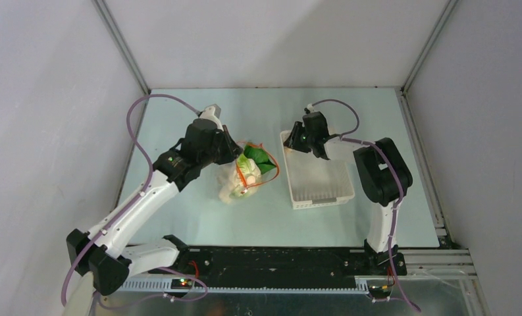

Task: Place the food in the zip-top bag and seal the zipper
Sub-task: Pick up the fake vegetable from the bin, then place the fake vegetable in the zipper food storage bag.

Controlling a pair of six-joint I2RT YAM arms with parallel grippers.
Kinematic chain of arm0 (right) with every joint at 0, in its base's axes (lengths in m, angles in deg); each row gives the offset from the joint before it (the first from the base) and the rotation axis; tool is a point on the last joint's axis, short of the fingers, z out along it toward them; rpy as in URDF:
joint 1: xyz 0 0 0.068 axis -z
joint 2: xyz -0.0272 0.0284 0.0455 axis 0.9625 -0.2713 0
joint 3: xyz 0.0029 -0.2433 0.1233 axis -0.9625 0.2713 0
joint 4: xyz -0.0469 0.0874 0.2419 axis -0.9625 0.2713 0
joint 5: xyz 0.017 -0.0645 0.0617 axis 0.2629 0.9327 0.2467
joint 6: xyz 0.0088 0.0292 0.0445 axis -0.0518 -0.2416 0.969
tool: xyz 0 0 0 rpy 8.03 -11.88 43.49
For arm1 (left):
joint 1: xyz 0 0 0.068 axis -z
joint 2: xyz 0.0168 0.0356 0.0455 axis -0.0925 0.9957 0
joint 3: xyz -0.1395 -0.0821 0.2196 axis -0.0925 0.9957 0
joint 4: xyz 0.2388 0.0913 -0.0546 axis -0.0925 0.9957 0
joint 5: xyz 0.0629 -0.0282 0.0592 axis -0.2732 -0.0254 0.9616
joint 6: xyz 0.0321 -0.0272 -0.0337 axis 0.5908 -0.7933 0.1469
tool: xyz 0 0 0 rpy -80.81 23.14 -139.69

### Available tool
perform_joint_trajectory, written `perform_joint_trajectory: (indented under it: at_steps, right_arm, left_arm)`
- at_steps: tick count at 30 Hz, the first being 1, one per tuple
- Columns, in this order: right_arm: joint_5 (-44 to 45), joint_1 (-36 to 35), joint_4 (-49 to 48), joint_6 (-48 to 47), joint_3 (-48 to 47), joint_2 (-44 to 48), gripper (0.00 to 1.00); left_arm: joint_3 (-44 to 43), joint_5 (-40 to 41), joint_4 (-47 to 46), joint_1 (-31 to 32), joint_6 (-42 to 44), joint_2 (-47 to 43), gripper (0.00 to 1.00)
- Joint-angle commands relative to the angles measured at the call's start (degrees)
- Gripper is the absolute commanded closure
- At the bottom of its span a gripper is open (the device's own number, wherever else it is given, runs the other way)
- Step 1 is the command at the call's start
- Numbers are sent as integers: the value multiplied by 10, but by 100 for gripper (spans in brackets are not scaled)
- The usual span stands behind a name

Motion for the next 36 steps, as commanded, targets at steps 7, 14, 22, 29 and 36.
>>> perform_joint_trajectory:
  at_steps: [7,14,22,29,36]
  right_arm:
    - [29,-5,44,-24,-15,74,100]
    - [71,-5,80,-40,28,177,100]
    - [-21,-67,40,-111,83,338,100]
    - [-28,-213,19,-295,96,388,98]
    - [-39,-235,1,-326,97,370,95]
  left_arm:
    - [-24,-11,-5,-4,-3,-9,100]
    - [-23,-21,-7,-4,-6,-13,100]
    - [-23,-22,-7,-4,-9,-16,100]
    - [-23,-23,-3,-5,-1,-25,100]
    - [-22,-58,-3,-4,6,-29,100]
